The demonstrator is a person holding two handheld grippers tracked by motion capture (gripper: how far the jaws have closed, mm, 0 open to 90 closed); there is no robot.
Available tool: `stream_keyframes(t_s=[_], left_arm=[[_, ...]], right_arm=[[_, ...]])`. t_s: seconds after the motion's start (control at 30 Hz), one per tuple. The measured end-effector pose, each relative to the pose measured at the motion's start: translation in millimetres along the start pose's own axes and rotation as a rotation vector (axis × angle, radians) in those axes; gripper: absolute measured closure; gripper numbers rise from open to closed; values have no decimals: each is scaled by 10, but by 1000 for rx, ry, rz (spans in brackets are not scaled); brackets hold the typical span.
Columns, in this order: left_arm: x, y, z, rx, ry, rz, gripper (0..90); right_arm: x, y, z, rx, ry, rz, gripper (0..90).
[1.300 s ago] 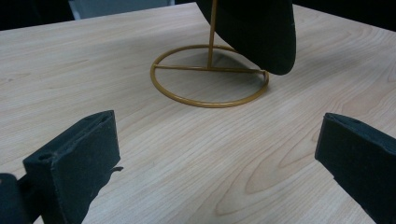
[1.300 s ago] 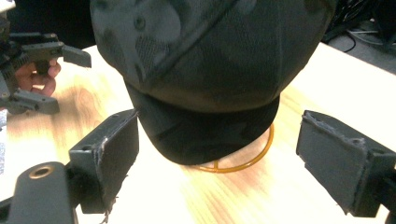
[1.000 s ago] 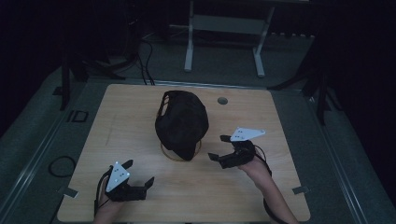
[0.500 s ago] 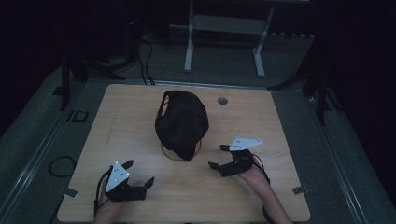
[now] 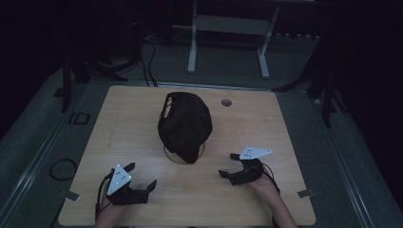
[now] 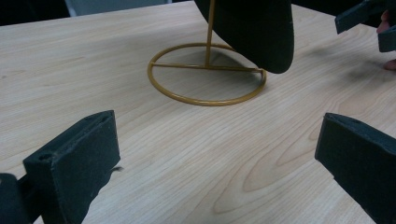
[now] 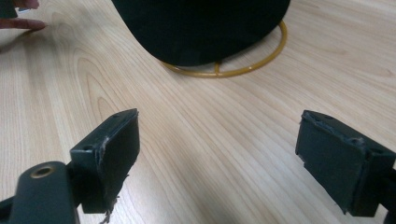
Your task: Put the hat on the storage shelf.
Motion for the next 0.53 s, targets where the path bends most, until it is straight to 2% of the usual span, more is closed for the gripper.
stream_keyframes(t_s=[0.27,0.53], left_arm=[[-1,6,7,-1,5,-1,4],[-8,3,11,-5,8,1,4]], right_arm=[[119,-53,75,2,12,50,136],[196,-112,136,-14,11,67,137]])
Point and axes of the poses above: each handheld gripper's, and its own axes: x roughly backward along the jaws, z roughly out of its underside, y roughly to its left, the point moved 4 cm from there along -x, roughly forward along the jaws, and after that the axes turned 8 degrees about -z, right-handed, at the moved point
